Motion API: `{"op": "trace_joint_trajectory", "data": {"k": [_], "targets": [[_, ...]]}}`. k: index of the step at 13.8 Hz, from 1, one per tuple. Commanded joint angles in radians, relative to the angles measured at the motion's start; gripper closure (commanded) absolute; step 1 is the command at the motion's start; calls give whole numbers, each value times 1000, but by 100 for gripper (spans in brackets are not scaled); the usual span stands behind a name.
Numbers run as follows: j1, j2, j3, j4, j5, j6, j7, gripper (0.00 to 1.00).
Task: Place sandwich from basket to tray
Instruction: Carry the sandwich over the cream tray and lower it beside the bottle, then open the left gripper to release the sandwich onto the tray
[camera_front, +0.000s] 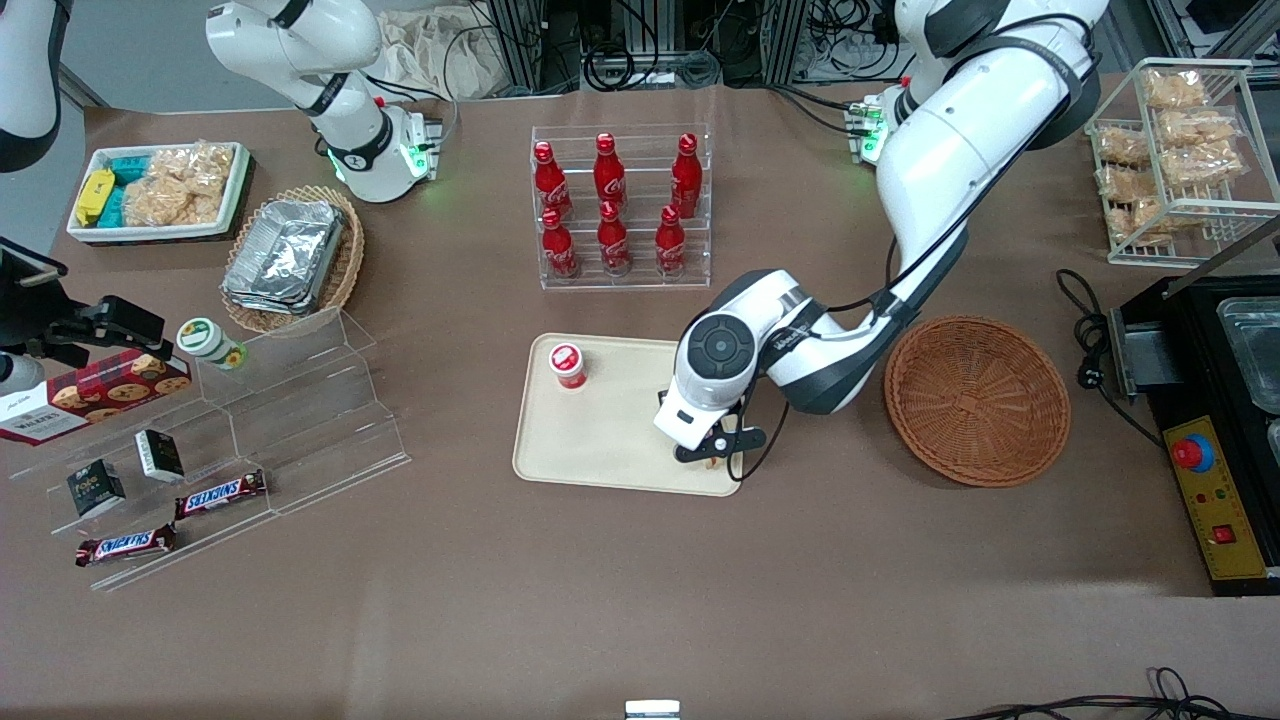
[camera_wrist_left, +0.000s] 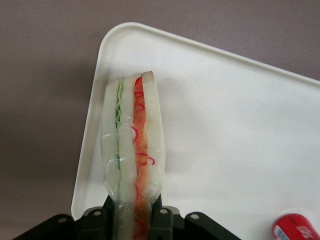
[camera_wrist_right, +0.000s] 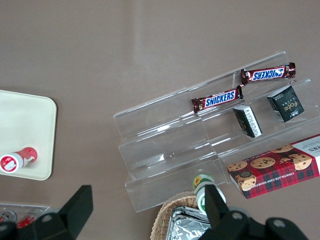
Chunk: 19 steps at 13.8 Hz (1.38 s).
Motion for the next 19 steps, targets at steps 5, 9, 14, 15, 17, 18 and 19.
{"op": "trace_joint_trajectory", "data": {"k": [5,9,14,15,17,18,19], "targets": [[2,-12,4,17,37,23,-95,0],[44,-217,3,18,23,-30,-267,0],[154,-430,-2,15,-32,-190,-315,0],[180,-461,-2,12,-47,-207,-312,0],[232,-499,-3,12,-66,-227,-308,0],[260,-512,-3,12,-70,-227,-291,0],[285,-521,-6,12,-87,-228,-259,0]]}}
